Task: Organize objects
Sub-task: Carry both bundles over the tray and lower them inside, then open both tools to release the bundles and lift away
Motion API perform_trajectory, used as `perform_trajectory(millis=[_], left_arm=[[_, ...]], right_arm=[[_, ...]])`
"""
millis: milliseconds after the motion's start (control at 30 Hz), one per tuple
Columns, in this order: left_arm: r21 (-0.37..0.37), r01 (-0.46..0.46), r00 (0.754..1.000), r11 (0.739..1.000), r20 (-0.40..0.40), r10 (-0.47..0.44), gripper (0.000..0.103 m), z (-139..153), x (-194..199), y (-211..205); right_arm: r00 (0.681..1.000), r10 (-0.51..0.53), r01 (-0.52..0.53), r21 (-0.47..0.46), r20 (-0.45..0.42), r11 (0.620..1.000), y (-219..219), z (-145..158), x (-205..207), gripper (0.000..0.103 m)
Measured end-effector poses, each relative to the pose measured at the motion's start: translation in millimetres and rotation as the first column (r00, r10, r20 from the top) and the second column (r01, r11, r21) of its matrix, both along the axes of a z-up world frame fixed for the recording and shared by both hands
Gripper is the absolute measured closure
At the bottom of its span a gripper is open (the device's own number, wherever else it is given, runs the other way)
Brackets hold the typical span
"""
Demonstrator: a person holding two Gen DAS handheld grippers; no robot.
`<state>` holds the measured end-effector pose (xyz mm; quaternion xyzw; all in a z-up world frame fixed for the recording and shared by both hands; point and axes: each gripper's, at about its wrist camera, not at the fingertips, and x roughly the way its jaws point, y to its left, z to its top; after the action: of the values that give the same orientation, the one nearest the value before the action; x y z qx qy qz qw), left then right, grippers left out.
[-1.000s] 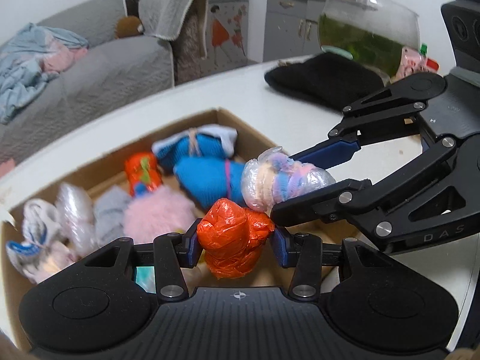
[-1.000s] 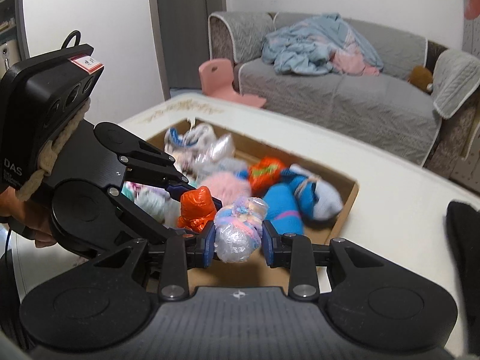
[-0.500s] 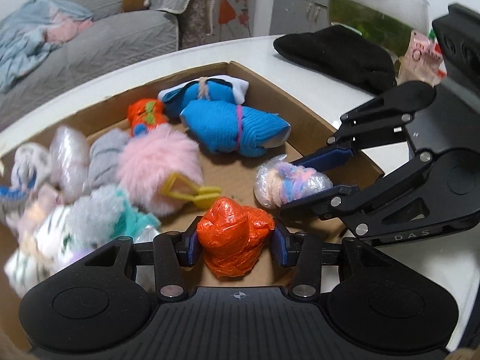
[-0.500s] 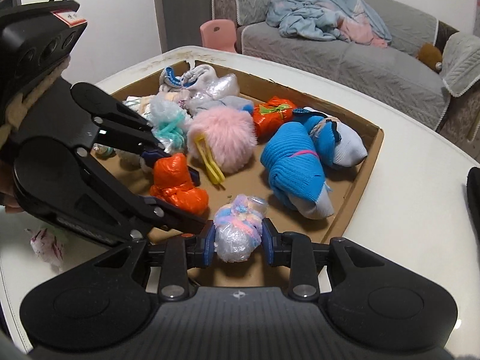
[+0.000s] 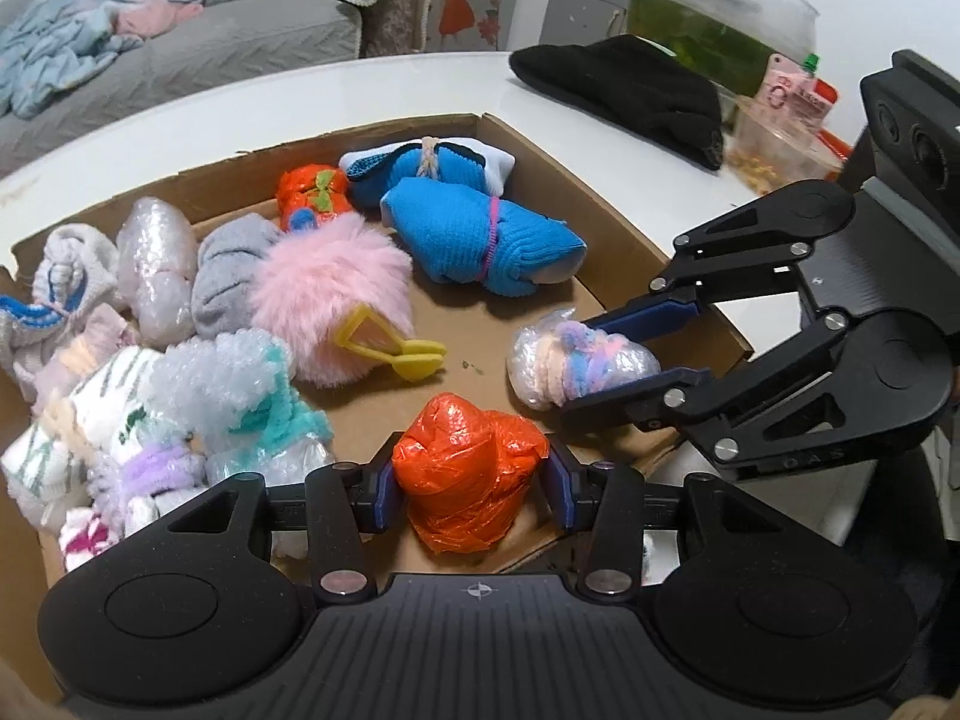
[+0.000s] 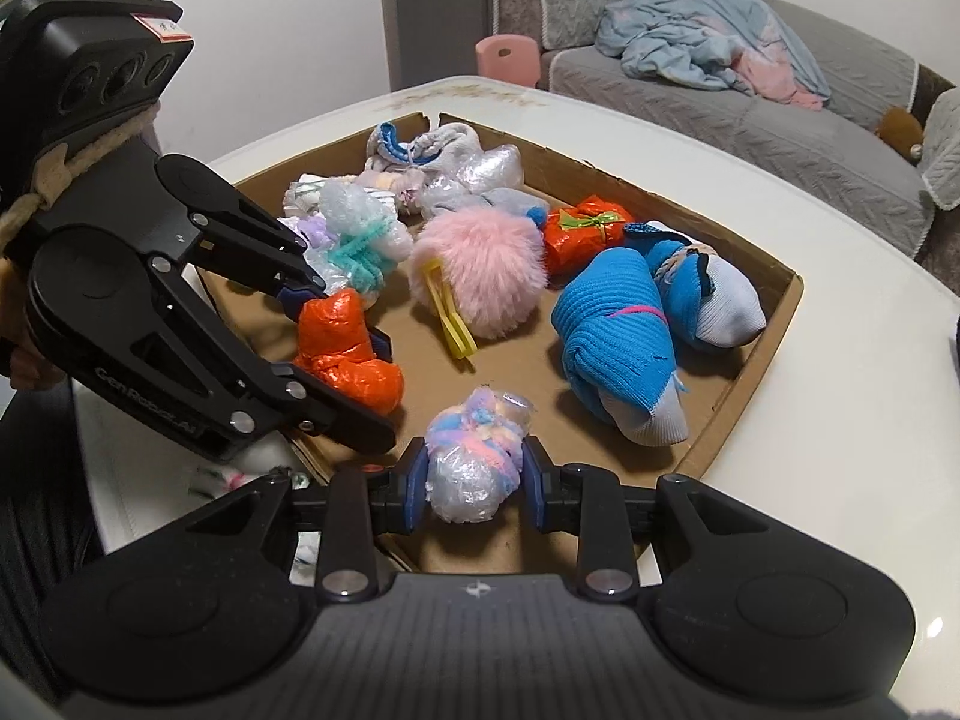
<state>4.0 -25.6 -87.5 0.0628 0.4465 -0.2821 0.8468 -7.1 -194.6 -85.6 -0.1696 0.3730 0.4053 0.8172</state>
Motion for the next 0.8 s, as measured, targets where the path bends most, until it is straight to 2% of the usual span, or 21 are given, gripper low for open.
perform_trajectory(millis=[100, 300, 633, 667, 700, 733, 800], left_arm=[[-0.014, -0.022, 1.0, 1.0, 0.006, 0.022, 0.048, -0.7, -4.6, 1.0], [0.068, -0.011, 0.998, 0.998, 0.066, 0.007, 0.049, -2.9, 32.5, -10.7], [0.096, -0.037, 0.996, 0.995, 0.084, 0.028, 0.049, -5.0, 88.2, -9.2], [0.098, -0.041, 0.996, 0.994, 0.085, 0.033, 0.048, -5.0, 89.9, -8.4], [0.098, -0.049, 0.996, 0.994, 0.082, 0.041, 0.048, -4.7, 91.4, -8.0], [0.103, -0.06, 0.996, 0.993, 0.078, 0.052, 0.046, -4.2, 92.2, -8.1], [0.109, -0.081, 0.994, 0.991, 0.081, 0.073, 0.036, -2.3, 91.0, -6.6]], right_arm=[[1.0, -0.006, 0.006, -0.015, 0.025, 1.0, -2.2, 0.7, -5.4, 0.076], [0.999, -0.017, 0.019, -0.061, 0.045, 0.998, 17.6, -1.9, 16.0, 0.073], [1.0, -0.011, 0.013, -0.077, 0.028, 0.997, 30.4, -5.3, 57.5, 0.073], [0.999, -0.024, 0.027, -0.087, 0.032, 0.996, 32.0, -5.2, 63.3, 0.077], [0.998, -0.035, 0.04, -0.101, 0.046, 0.994, 33.7, -6.3, 66.9, 0.076], [0.999, -0.045, 0.048, -0.096, 0.031, 0.994, 34.5, -5.9, 69.7, 0.073], [1.0, -0.021, 0.021, -0.091, -0.001, 0.996, 35.6, -3.6, 64.4, 0.046]])
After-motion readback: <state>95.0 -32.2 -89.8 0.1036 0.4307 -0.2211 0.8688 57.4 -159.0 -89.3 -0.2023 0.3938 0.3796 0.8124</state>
